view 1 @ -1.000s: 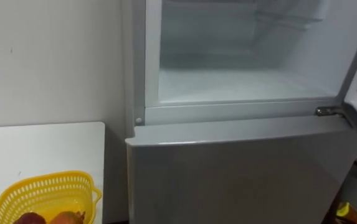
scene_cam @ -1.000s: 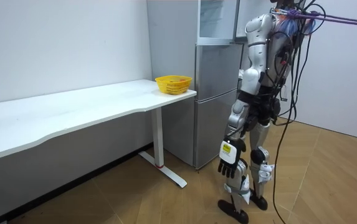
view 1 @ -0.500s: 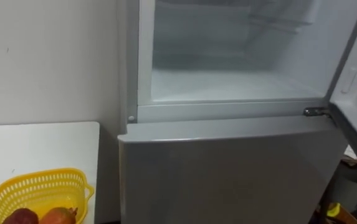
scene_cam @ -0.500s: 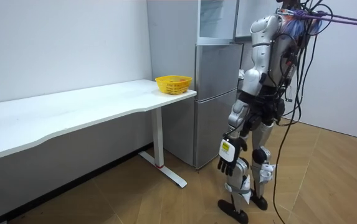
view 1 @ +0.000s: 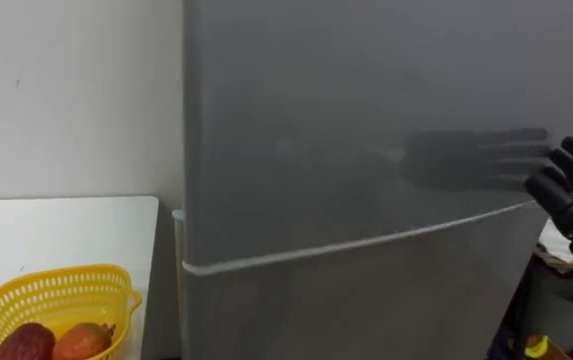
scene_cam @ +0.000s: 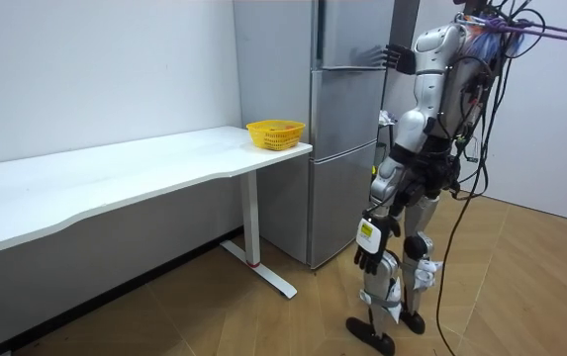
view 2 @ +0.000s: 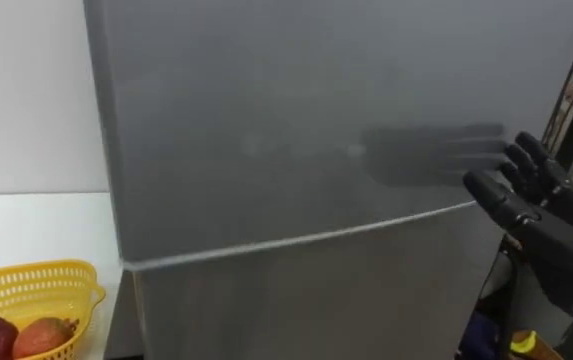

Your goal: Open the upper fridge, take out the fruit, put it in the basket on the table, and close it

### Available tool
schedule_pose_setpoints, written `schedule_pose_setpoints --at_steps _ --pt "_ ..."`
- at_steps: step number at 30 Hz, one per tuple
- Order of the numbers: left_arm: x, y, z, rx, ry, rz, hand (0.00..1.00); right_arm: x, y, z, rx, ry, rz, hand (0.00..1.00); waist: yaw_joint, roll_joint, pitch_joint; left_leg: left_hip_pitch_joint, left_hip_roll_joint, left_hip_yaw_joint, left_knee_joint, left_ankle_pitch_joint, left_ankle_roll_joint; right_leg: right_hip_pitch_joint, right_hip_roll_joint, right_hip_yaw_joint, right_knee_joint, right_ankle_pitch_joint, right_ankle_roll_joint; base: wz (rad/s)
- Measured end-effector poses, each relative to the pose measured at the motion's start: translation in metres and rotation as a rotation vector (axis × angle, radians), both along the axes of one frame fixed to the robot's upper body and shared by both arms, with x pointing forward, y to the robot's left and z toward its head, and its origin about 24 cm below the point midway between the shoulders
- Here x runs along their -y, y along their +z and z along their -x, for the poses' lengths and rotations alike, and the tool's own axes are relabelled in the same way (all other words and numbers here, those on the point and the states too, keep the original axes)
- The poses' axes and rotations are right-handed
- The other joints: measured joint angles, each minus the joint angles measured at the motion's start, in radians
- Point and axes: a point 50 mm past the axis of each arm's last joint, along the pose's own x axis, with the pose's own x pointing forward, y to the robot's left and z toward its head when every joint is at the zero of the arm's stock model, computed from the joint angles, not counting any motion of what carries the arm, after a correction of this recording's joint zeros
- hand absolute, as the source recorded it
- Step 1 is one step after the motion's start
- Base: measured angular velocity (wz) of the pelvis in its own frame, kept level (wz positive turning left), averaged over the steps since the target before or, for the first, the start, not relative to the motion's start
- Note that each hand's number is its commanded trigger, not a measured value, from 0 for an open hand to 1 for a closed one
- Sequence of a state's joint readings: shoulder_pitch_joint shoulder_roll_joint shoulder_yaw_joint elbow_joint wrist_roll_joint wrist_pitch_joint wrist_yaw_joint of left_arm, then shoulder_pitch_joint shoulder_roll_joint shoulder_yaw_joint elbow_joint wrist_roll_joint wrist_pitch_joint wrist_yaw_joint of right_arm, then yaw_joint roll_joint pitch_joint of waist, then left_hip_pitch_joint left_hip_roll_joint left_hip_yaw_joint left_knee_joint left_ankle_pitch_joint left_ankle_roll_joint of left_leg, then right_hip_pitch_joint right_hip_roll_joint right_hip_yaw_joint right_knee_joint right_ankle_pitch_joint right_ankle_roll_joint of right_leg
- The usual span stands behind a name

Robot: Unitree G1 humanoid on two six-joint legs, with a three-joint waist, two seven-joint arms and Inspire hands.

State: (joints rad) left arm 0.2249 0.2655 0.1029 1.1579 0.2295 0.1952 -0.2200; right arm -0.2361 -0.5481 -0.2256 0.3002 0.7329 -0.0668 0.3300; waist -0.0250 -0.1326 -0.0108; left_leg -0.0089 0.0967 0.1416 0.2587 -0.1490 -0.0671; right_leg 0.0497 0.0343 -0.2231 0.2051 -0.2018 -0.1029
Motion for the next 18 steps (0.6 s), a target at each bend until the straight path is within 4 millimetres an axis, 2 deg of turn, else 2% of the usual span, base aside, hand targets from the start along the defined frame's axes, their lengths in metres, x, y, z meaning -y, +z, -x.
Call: schedule_pose_setpoints --at_steps 11,16,18 --pt "-0.0015 0.0005 0.0020 -0.001 -0.010 -0.018 0.00 -0.0035 -0.0037 -0.0003 -0.033 0.052 -0.004 0.00 0.001 0.003 -0.0032 0.004 0.000 0.001 -0.001 0.002 -0.001 0.004 0.001 0.003 0.001 0.003 -0.004 -0.01" --pt "-0.0020 0.0010 0.0000 0.022 -0.017 -0.027 0.00 -0.0012 0.0006 0.0057 -0.023 0.042 -0.010 0.00 0.000 0.003 -0.0071 0.003 -0.002 0.001 -0.001 0.002 -0.001 0.003 -0.001 0.001 0.000 0.002 -0.002 0.01" --pt "-0.0025 0.0011 0.0025 0.025 -0.019 -0.044 0.00 -0.0006 0.0016 0.0063 -0.022 0.034 -0.012 0.00 -0.002 0.005 -0.0061 0.003 -0.003 0.001 -0.001 0.002 -0.001 0.003 -0.002 0.001 0.000 0.004 -0.005 0.04"
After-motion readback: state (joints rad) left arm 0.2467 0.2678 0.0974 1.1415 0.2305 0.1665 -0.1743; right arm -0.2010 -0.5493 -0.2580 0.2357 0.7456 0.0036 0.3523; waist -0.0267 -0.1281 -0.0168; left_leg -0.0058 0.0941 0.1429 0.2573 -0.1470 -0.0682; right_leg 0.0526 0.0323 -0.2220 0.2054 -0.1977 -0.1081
